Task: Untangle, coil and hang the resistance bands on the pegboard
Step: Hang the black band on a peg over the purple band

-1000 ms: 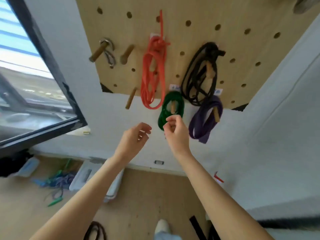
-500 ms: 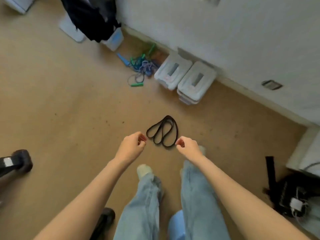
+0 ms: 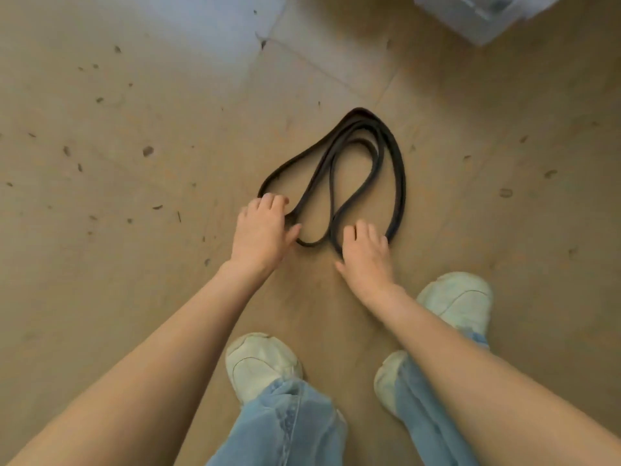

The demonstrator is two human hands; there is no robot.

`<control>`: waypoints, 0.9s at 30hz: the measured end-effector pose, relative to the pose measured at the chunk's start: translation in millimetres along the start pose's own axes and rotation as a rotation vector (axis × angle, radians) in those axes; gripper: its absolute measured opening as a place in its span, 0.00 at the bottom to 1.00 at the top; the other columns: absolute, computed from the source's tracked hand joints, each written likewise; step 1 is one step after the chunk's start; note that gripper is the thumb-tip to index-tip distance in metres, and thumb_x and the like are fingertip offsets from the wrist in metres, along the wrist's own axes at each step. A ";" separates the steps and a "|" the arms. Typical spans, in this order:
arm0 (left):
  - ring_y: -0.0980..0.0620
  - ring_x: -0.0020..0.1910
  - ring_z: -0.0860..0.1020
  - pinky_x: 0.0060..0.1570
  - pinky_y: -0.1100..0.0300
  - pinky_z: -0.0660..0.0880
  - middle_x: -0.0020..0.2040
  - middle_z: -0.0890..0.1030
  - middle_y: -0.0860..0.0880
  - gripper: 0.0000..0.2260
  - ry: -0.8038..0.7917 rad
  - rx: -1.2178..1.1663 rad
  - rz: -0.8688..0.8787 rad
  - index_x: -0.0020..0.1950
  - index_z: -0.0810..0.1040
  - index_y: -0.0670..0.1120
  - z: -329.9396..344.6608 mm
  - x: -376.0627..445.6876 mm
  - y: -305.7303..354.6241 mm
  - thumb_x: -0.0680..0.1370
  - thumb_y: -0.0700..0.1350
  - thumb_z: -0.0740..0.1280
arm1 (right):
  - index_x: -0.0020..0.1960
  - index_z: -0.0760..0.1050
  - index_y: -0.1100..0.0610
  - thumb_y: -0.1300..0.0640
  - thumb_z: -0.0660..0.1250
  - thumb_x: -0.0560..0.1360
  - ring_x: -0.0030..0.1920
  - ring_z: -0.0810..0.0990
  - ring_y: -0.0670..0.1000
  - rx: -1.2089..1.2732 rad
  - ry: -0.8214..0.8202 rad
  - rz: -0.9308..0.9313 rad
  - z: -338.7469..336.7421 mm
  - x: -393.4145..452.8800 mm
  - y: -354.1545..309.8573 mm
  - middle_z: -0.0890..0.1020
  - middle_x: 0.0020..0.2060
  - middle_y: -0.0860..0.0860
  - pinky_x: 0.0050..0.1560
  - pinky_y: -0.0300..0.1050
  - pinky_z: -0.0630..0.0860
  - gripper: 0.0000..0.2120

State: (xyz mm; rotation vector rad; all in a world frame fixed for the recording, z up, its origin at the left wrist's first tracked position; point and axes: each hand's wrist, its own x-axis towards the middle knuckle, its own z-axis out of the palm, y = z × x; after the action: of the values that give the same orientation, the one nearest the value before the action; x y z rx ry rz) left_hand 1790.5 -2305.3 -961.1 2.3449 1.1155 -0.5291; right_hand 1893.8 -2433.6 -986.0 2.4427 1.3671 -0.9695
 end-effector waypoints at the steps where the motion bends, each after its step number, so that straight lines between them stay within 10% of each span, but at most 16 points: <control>1: 0.44 0.63 0.69 0.63 0.52 0.62 0.63 0.71 0.44 0.22 -0.015 0.079 -0.007 0.66 0.67 0.43 11.9 5.2 0.1 0.76 0.52 0.64 | 0.60 0.67 0.60 0.55 0.62 0.77 0.59 0.70 0.57 0.010 0.041 -0.012 2.6 3.8 2.4 0.71 0.59 0.57 0.56 0.48 0.65 0.15; 6: 0.43 0.59 0.70 0.64 0.52 0.57 0.58 0.73 0.43 0.15 0.027 0.126 -0.094 0.60 0.69 0.43 19.2 12.1 10.4 0.76 0.47 0.62 | 0.49 0.60 0.58 0.57 0.58 0.78 0.31 0.72 0.57 0.567 0.294 0.083 -31.8 -5.7 27.8 0.69 0.29 0.51 0.31 0.48 0.63 0.07; 11: 0.41 0.61 0.68 0.59 0.50 0.62 0.60 0.71 0.41 0.16 0.276 -0.208 -0.288 0.62 0.70 0.41 0.0 15.3 -0.1 0.77 0.48 0.63 | 0.53 0.67 0.59 0.57 0.63 0.76 0.44 0.74 0.54 0.567 0.115 -0.167 -33.3 7.9 -9.0 0.73 0.45 0.53 0.41 0.46 0.68 0.09; 15: 0.40 0.59 0.71 0.57 0.50 0.67 0.58 0.73 0.40 0.17 0.059 -0.359 -0.536 0.57 0.71 0.40 3.9 33.5 -15.1 0.75 0.50 0.68 | 0.63 0.68 0.59 0.55 0.68 0.74 0.60 0.70 0.55 0.237 -0.005 -0.178 -1.3 17.9 -23.2 0.66 0.65 0.54 0.57 0.48 0.69 0.20; 20: 0.46 0.43 0.73 0.43 0.59 0.67 0.42 0.75 0.48 0.09 0.285 -0.687 -0.500 0.45 0.67 0.45 9.8 27.5 -13.1 0.73 0.38 0.67 | 0.42 0.73 0.63 0.58 0.69 0.73 0.41 0.74 0.54 0.565 0.159 -0.038 -10.8 17.3 -15.7 0.73 0.39 0.53 0.39 0.44 0.67 0.08; 27: 0.58 0.35 0.82 0.36 0.67 0.77 0.35 0.83 0.52 0.11 0.185 -1.377 -0.534 0.52 0.68 0.46 -56.1 -16.8 28.8 0.78 0.51 0.63 | 0.44 0.79 0.55 0.61 0.73 0.69 0.38 0.75 0.38 1.136 0.149 -0.020 -96.5 -16.9 -33.7 0.78 0.36 0.43 0.41 0.33 0.71 0.06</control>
State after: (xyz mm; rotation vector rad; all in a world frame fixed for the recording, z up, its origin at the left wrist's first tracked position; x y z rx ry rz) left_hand 1810.9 -2299.1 -899.4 0.9049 1.4868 0.2895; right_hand 1904.0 -2383.4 -896.0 3.2793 0.9762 -2.0096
